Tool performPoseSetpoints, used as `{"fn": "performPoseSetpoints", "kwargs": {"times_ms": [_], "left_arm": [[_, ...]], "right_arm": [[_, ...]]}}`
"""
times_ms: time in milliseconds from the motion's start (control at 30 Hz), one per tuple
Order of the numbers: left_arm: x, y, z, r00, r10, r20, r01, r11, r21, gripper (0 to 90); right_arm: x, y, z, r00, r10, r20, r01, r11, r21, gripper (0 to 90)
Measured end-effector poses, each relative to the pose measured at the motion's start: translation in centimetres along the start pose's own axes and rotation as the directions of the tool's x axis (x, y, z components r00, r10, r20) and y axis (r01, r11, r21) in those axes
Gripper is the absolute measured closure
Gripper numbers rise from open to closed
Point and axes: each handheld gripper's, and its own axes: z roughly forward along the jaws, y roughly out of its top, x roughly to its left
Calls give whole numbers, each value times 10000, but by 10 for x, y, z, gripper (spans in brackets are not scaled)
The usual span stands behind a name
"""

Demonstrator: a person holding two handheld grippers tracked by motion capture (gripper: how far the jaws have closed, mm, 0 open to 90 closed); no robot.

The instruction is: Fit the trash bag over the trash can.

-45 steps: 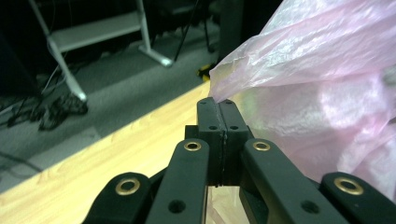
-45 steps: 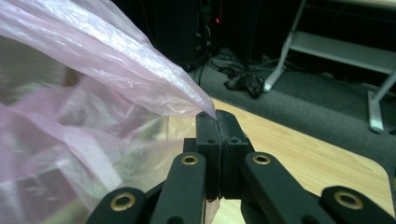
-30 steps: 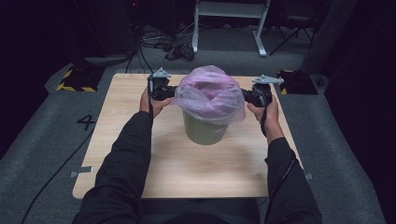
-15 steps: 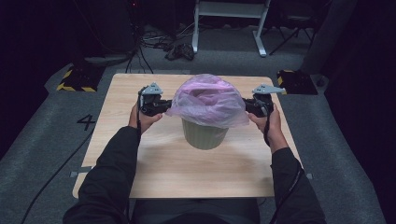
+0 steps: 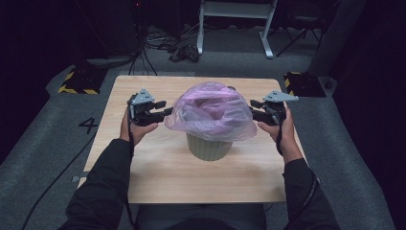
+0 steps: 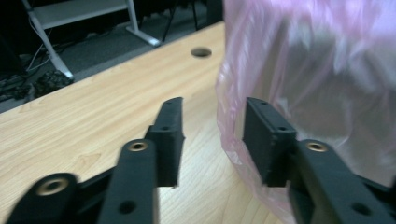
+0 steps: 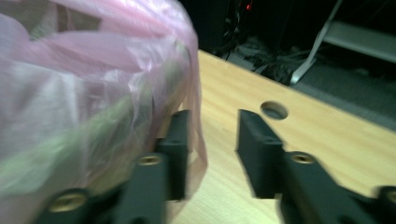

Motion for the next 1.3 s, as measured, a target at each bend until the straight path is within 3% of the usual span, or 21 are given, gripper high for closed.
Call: {"fn": "performPoseSetpoints", "kwargs": {"times_ms": [67,167,233,333,467,567,633,700,767,833,867,900,967,1033,1067,1133,1233,1300], "left_arm": [[2,1,-9,9999,43,149,-42,10000,-74,409],[0,-4,-26,9982,361,475,-346,9988,-334,346],[-3,-7,-34,9967,542,601,-518,9978,-410,288],[-21,-14,-46,9885,1184,942,-1154,9926,-372,254],[-47,-22,-52,9757,1820,1217,-1799,9833,-284,206],[-63,-25,-54,9692,2021,1407,-1985,9793,-396,180],[-71,-25,-53,9661,2167,1404,-2121,9761,-470,179],[-79,-22,-49,9592,2574,1167,-2540,9662,-435,172],[-82,-19,-44,9576,2714,965,-2686,9624,-416,185],[-79,-16,-36,9583,2725,861,-2706,9621,-333,249],[-78,-15,-33,9578,2760,804,-2741,9611,-341,299],[-75,-15,-29,9584,2735,811,-2714,9618,-360,358],[-69,-15,-24,9627,2649,559,-2628,9639,-418,490],[-63,-16,-22,9621,2640,684,-2603,9638,-586,685],[-60,-16,-21,9645,2571,608,-2537,9655,-581,739],[-57,-18,-20,9630,2619,638,-2578,9640,-654,878],[-57,-22,-16,9541,2903,742,-2886,9569,-331,899],[-58,-28,-12,9524,2946,786,-2954,9554,-23,899]], "right_arm": [[-1,2,-11,9993,-307,224,308,9995,-33,479],[-3,1,-31,9957,-848,376,856,9961,-203,396],[-2,-1,-44,9926,-1191,225,1196,9926,-210,363],[3,-8,-62,9874,-1582,-98,1579,9870,-286,315],[19,-20,-79,9722,-2277,-551,2264,9736,-285,275],[29,-25,-86,9628,-2480,-1073,2427,9682,-604,243],[39,-29,-85,9483,-2841,-1413,2773,9585,-656,214],[47,-32,-79,9351,-3173,-1576,3127,9483,-539,205],[51,-33,-72,9354,-3277,-1332,3250,9448,-423,234],[52,-34,-66,9347,-3347,-1193,3327,9423,-371,327],[52,-35,-63,9365,-3327,-1104,3314,9430,-308,462],[52,-35,-60,9388,-3253,-1134,3241,9456,-293,518],[51,-35,-57,9392,-3208,-1226,3179,9472,-428,705],[51,-35,-55,9384,-3183,-1343,3139,9480,-530,821],[51,-36,-55,9375,-3174,-1423,3121,9482,-591,850],[52,-38,-55,9347,-3161,-1624,3101,9487,-620,895],[53,-42,-54,9289,-3206,-1852,3169,9471,-497,900],[54,-45,-51,9284,-3164,-1950,3152,9483,-377,900]]}}
